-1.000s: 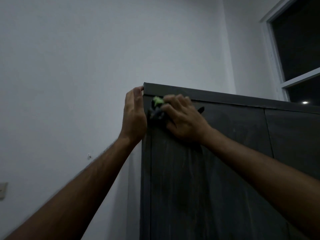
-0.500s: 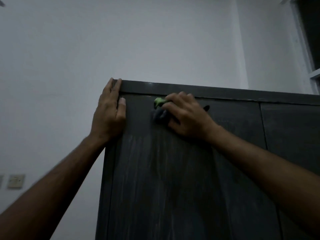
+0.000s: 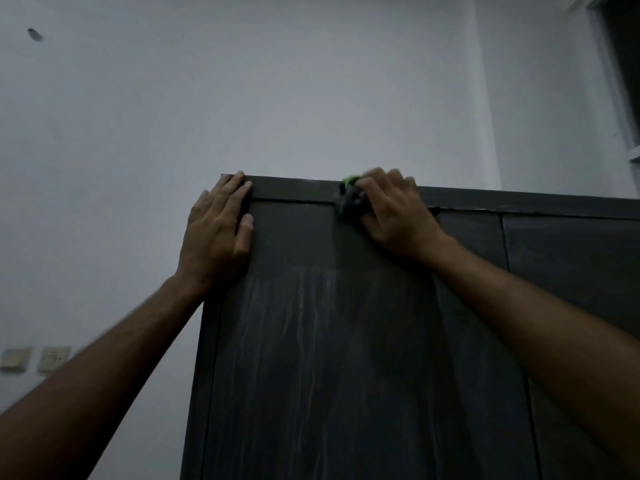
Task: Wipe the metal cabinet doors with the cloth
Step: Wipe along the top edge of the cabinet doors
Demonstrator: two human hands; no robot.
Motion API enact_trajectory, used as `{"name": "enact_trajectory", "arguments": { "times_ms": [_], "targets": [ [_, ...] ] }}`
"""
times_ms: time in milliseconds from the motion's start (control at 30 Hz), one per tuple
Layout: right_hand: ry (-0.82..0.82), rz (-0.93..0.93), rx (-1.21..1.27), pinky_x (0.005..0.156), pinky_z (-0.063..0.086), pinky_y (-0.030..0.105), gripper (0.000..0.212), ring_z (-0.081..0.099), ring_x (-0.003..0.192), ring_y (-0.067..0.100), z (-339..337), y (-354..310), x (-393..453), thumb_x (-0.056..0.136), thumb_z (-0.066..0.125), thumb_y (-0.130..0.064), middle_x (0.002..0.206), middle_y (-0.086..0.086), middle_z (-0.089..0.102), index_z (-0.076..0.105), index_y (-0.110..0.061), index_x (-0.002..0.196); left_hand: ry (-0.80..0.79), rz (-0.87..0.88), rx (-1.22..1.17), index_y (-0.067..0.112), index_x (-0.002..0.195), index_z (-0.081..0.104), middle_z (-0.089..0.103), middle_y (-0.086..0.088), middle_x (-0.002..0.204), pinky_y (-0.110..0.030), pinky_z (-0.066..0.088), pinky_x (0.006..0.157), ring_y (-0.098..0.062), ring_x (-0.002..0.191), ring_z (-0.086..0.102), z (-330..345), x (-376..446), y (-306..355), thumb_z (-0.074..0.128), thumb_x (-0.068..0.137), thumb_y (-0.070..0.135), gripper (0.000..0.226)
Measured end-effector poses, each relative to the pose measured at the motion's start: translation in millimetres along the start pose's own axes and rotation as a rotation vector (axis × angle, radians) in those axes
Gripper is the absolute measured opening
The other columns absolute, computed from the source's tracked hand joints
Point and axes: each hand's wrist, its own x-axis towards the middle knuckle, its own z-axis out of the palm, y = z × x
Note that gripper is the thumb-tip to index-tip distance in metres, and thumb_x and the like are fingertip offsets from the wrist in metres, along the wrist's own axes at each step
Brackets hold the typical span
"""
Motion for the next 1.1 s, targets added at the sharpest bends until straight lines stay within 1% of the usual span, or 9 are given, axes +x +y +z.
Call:
{"name": "enact_trajectory", "arguments": {
  "times_ms": [67, 167, 267, 433, 567, 667, 800, 933, 1100],
  "targets": [
    [0.029, 0.100, 0.008, 0.085, 0.042, 0.050, 0.041, 0.051, 0.104, 0.036, 2.4, -17.8, 12.7, 0.085, 0.042, -0.027, 0.128, 0.009, 0.055, 0.051, -0.018, 0.124, 0.007, -0.020, 0.045, 0.011, 0.156, 0.046, 0.038, -0.008, 0.167, -0.049, 0.018, 0.130, -0.024, 0.159, 0.028, -1.4, 0.3, 5.3, 0.042, 0.099, 0.029, 0.060],
    [0.041, -0.028, 0.055, 0.091, 0.035, 0.047, 0.037, 0.054, 0.111, 0.030, 13.5, -56.7, 3.9, 0.087, 0.056, -0.015, 0.133, -0.002, 0.059, 0.062, -0.023, 0.123, -0.007, -0.050, 0.083, 0.005, 0.152, 0.049, 0.042, -0.016, 0.164, -0.049, 0.013, 0.131, -0.032, 0.157, 0.030, 1.6, 8.9, 29.3, 0.044, 0.093, 0.027, 0.063],
    [0.052, -0.091, 0.008, 0.107, 0.026, 0.056, 0.046, 0.055, 0.121, 0.029, 9.7, -49.1, -18.2, 0.083, 0.067, -0.007, 0.132, -0.004, 0.064, 0.062, -0.024, 0.125, -0.085, 0.060, 0.013, 0.007, 0.155, 0.047, 0.036, -0.015, 0.168, -0.043, 0.009, 0.132, -0.030, 0.159, 0.025, 17.0, 15.1, 52.1, 0.042, 0.093, 0.033, 0.067],
    [0.071, 0.143, 0.017, 0.091, 0.024, 0.043, 0.070, 0.047, 0.125, 0.030, -5.6, -37.7, -30.0, 0.076, 0.069, -0.001, 0.123, 0.001, 0.068, 0.042, -0.025, 0.136, -0.092, 0.133, 0.024, 0.013, 0.161, 0.038, 0.026, -0.008, 0.173, -0.043, 0.005, 0.133, -0.023, 0.162, 0.015, 30.7, 11.9, 52.5, 0.041, 0.099, 0.041, 0.068],
    [0.115, 0.314, -0.044, 0.095, 0.037, 0.051, 0.063, 0.049, 0.125, 0.034, 0.6, -53.6, -41.1, 0.073, 0.064, 0.008, 0.141, 0.012, 0.057, 0.061, -0.019, 0.129, -0.082, 0.147, 0.027, 0.014, 0.161, 0.037, 0.025, -0.007, 0.173, -0.043, 0.004, 0.133, -0.023, 0.163, 0.014, 32.3, 11.8, 50.3, 0.041, 0.099, 0.045, 0.069],
    [0.078, 0.432, -0.053, 0.111, 0.033, 0.064, 0.046, 0.039, 0.138, 0.042, 14.3, -75.2, -57.5, 0.088, 0.056, -0.012, 0.149, 0.023, 0.043, 0.061, -0.020, 0.133, -0.083, 0.149, 0.042, 0.014, 0.161, 0.036, 0.023, -0.008, 0.174, -0.043, 0.004, 0.133, -0.023, 0.163, 0.013, 32.9, 10.4, 48.4, 0.038, 0.099, 0.049, 0.071],
    [-0.048, 0.499, -0.070, 0.119, 0.009, 0.071, 0.054, 0.020, 0.151, 0.042, 11.6, -86.9, -72.2, 0.099, 0.036, -0.047, 0.163, 0.011, 0.029, 0.047, -0.033, 0.150, -0.098, 0.152, 0.050, 0.014, 0.162, 0.035, 0.022, -0.009, 0.174, -0.045, 0.005, 0.133, -0.024, 0.163, 0.012, 32.5, 10.0, 49.2, 0.038, 0.099, 0.052, 0.073],
    [-0.031, 0.484, -0.212, 0.100, 0.039, 0.059, 0.050, 0.036, 0.133, 0.044, 7.5, -81.6, -72.2, 0.097, 0.050, -0.032, 0.160, 0.006, 0.036, 0.049, -0.036, 0.147, -0.103, 0.165, 0.053, 0.013, 0.162, 0.034, 0.022, -0.010, 0.174, -0.047, 0.005, 0.133, -0.025, 0.163, 0.012, 31.2, 10.3, 48.4, 0.036, 0.098, 0.054, 0.076],
    [0.126, 0.704, -0.071, 0.099, 0.046, 0.054, 0.056, 0.039, 0.124, 0.040, 10.1, -66.1, -32.3, 0.089, 0.060, -0.007, 0.155, 0.006, 0.041, 0.058, -0.031, 0.140, -0.100, 0.183, 0.078, 0.010, 0.163, 0.031, 0.020, -0.013, 0.174, -0.051, 0.007, 0.132, -0.028, 0.163, 0.011, 33.6, 9.8, 47.5, 0.033, 0.098, 0.054, 0.078]
  ]
}}
